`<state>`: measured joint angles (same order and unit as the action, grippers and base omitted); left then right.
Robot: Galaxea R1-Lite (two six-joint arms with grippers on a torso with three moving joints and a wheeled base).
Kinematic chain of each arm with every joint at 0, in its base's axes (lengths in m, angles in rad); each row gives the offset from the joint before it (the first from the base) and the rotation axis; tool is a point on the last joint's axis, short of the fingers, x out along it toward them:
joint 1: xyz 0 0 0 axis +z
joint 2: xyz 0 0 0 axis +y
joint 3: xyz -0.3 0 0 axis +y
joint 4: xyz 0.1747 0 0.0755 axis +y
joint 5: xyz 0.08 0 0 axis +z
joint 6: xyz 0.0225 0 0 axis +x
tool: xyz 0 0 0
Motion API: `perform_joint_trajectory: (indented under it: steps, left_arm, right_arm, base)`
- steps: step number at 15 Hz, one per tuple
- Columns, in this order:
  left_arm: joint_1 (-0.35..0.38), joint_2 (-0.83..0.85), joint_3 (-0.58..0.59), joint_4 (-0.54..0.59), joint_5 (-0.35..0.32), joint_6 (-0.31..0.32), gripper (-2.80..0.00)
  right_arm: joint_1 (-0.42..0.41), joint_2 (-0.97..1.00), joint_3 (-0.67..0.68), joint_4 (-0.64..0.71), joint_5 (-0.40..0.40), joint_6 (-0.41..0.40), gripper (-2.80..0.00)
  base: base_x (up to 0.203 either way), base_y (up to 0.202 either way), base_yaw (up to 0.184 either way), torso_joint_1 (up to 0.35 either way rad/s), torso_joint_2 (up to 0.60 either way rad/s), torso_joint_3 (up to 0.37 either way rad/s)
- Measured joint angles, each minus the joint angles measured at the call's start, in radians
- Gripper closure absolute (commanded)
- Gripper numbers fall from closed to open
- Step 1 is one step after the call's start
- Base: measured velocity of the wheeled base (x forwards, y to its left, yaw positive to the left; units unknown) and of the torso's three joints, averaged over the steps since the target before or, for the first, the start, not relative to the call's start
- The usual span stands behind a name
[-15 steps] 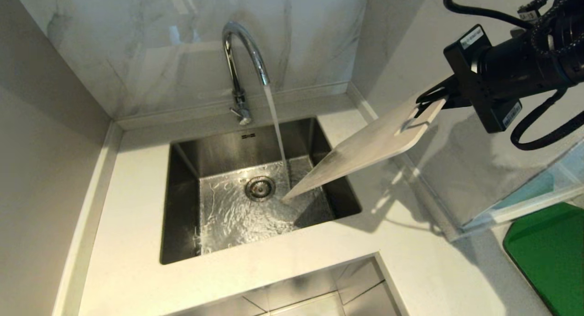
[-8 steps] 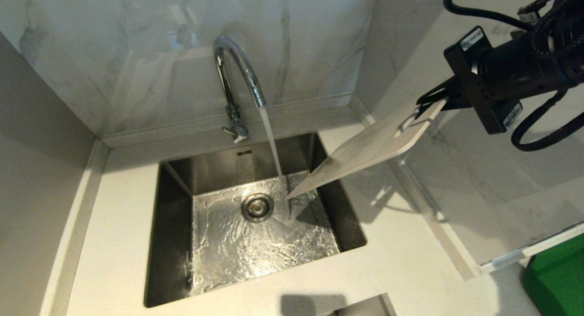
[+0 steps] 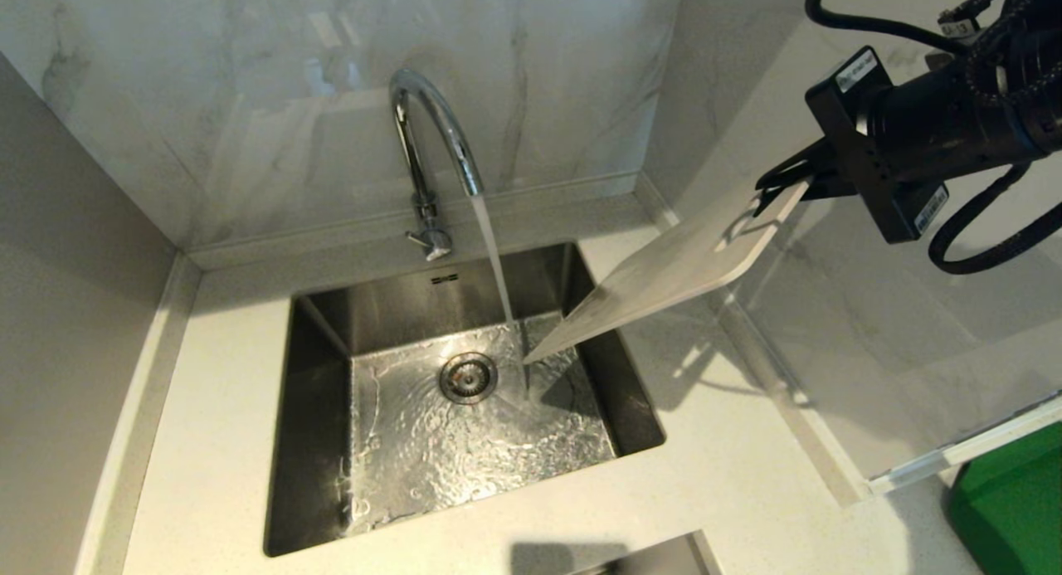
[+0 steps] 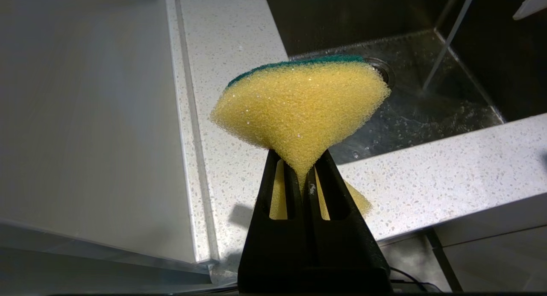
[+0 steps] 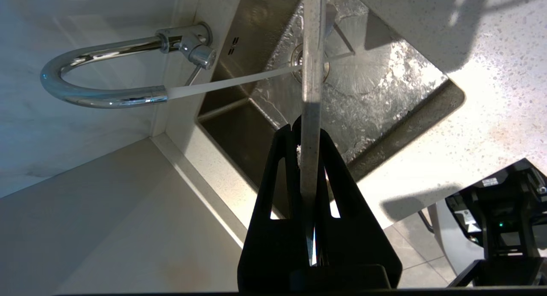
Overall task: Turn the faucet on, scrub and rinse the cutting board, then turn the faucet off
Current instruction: Scrub the cutting board underwater
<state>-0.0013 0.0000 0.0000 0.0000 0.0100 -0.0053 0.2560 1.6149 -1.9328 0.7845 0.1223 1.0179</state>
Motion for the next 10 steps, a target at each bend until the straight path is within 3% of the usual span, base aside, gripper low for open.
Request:
perform_joint_trajectory:
  steps: [10]
  left_arm:
    - [0.000,0.000,0.000,0.000,0.000,0.000,0.00]
  right_arm:
    - [0.001,-0.015,0.000,0.008,0.001,0.000,0.00]
  base:
    - [0.000,0.000,0.000,0.000,0.00,0.000]
